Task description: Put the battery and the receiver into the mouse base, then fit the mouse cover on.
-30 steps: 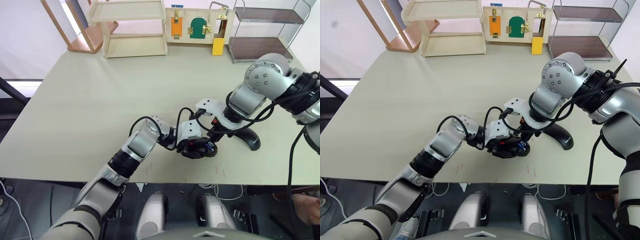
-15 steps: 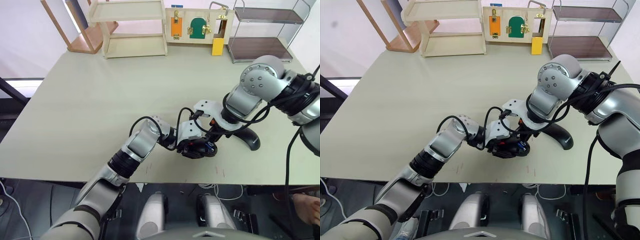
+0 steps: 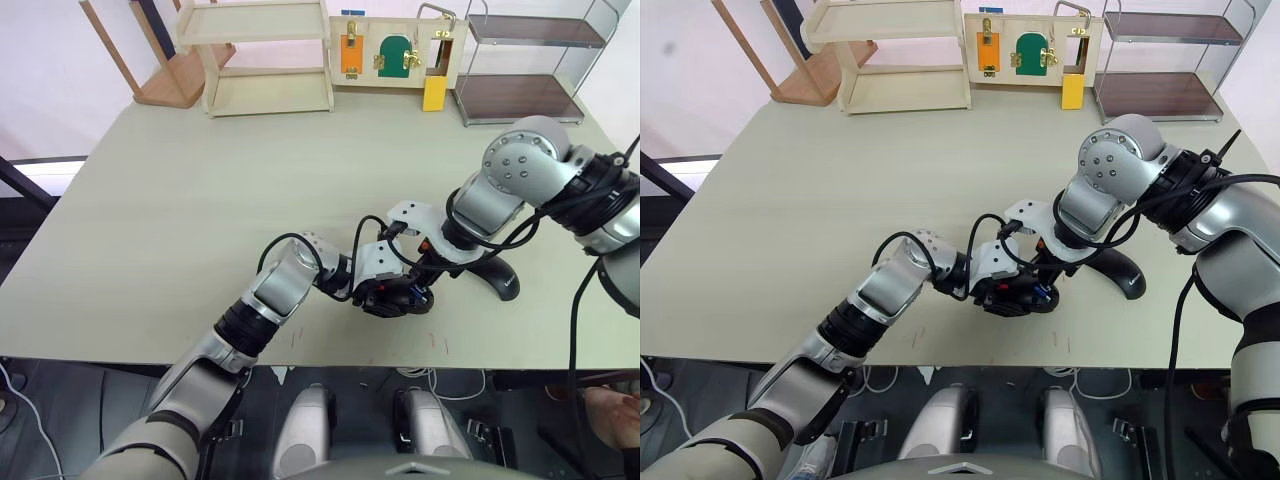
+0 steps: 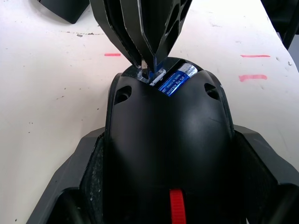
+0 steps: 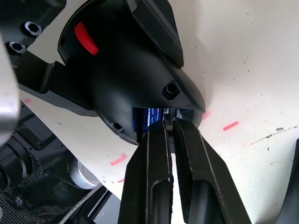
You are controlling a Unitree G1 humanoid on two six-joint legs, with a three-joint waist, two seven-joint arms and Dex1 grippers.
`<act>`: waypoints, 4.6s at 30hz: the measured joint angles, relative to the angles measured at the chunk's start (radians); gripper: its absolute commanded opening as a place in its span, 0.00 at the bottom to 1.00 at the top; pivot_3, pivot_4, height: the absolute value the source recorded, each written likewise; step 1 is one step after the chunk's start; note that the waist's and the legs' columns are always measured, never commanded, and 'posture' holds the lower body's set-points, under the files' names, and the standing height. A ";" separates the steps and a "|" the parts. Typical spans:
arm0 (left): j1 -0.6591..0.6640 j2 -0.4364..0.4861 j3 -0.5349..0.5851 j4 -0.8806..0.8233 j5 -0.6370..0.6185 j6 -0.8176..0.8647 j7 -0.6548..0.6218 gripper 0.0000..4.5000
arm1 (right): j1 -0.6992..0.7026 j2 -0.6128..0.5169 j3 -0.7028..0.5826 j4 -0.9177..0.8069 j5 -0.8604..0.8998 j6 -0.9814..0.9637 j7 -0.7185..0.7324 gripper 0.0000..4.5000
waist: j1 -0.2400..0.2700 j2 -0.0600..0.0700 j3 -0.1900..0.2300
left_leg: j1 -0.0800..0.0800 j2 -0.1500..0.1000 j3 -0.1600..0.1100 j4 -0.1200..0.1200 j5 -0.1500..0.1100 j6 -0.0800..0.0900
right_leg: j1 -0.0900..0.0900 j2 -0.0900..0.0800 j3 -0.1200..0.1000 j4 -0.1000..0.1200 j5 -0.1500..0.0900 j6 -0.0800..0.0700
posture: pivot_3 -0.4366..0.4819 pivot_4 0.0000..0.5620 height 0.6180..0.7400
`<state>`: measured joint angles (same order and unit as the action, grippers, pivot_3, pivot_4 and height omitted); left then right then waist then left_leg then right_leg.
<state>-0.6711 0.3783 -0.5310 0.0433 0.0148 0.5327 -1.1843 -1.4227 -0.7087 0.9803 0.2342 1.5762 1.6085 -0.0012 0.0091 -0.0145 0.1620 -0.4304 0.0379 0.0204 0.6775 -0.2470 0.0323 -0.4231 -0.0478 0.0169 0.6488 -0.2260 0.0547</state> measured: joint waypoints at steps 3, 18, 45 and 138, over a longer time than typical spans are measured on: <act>0.000 0.000 0.000 0.000 -0.001 0.000 0.000 0.67 | 0.005 0.000 -0.006 -0.001 0.002 0.000 -0.006 0.00 | 0.000 0.000 0.000 | 0.000 0.000 0.000 0.000 0.000 0.000 | 0.000 0.000 0.000 0.000 0.000 0.000 | 0.48 0.27 1.00; 0.002 0.015 -0.007 0.000 -0.006 -0.025 -0.003 0.67 | 0.039 -0.023 -0.015 -0.020 0.004 0.001 -0.007 0.00 | -0.003 0.000 0.000 | 0.000 0.000 0.000 0.000 0.000 0.000 | 0.000 0.000 0.000 0.000 0.000 0.000 | 0.48 0.27 1.00; 0.007 0.029 -0.003 0.007 -0.008 -0.059 -0.011 0.67 | 0.039 -0.005 -0.038 0.035 -0.043 0.002 0.018 0.00 | -0.017 0.000 0.000 | 0.000 0.000 0.000 0.000 0.000 0.000 | 0.000 0.000 0.000 0.000 0.000 0.000 | 0.48 0.27 1.00; 0.008 0.028 0.000 0.013 -0.005 -0.069 -0.017 0.67 | 0.043 0.042 -0.039 0.080 0.019 0.000 -0.068 0.00 | -0.020 0.000 0.000 | 0.000 0.000 0.000 0.000 0.000 0.000 | 0.000 0.000 0.000 0.000 0.000 0.000 | 0.48 0.27 1.00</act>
<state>-0.6635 0.4066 -0.5308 0.0563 0.0099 0.4635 -1.2015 -1.3793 -0.6663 0.9417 0.3138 1.5954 1.6085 -0.0697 -0.0108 -0.0143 0.1619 -0.4307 0.0380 0.0199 0.6774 -0.2470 0.0323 -0.4230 -0.0480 0.0166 0.6486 -0.2261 0.0548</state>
